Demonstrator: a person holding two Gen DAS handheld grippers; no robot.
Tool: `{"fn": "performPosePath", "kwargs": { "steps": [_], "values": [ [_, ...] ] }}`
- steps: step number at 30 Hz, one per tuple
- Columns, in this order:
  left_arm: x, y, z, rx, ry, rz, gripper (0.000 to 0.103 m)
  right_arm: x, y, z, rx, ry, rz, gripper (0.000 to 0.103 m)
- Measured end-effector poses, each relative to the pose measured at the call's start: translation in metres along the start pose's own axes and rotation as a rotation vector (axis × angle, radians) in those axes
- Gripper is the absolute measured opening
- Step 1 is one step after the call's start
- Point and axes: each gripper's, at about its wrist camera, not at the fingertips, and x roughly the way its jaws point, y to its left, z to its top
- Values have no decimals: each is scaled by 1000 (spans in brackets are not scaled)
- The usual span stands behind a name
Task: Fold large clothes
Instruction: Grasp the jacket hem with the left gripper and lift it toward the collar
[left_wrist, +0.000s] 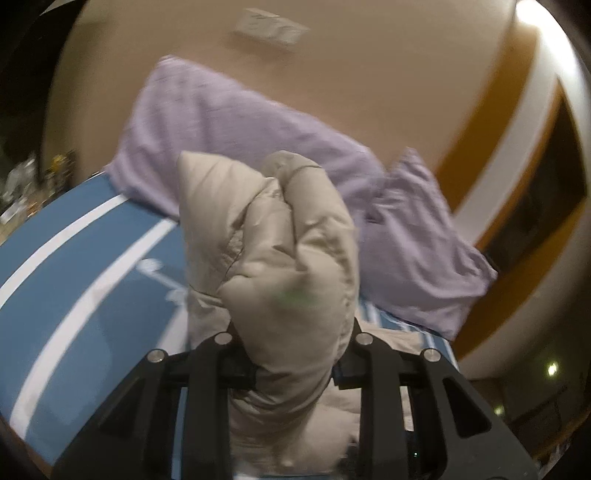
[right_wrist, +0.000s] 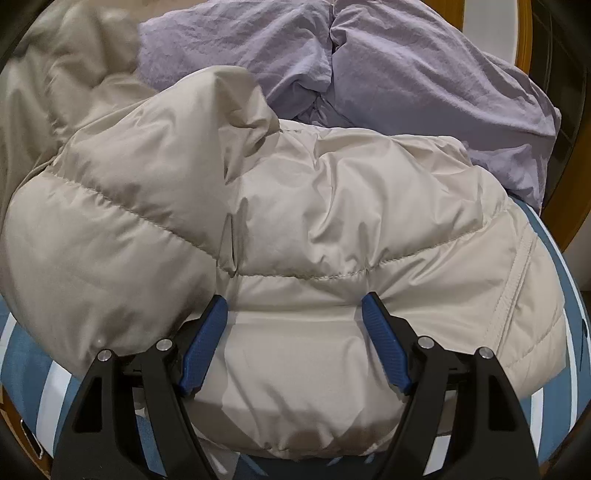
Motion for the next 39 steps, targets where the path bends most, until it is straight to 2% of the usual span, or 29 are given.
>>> {"fn": "performPosePath", "kwargs": {
  "steps": [5, 12, 24, 30, 39],
  "values": [
    [10, -63, -11, 88, 18, -93, 27, -4, -9, -2, -3, -8, 47, 77],
    [36, -127, -40, 194, 76, -140, 27, -24, -36, -9, 14, -52, 120, 77],
    [87, -202, -96, 335, 205, -176, 27, -52, -109, -28, 118, -125, 56, 79],
    [113, -237, -129, 423, 263, -163, 27, -59, -137, -40, 162, -137, 26, 80],
    [127, -262, -170, 504, 329, -149, 27, -61, -179, -64, 279, -118, 5, 82]
  ]
}}
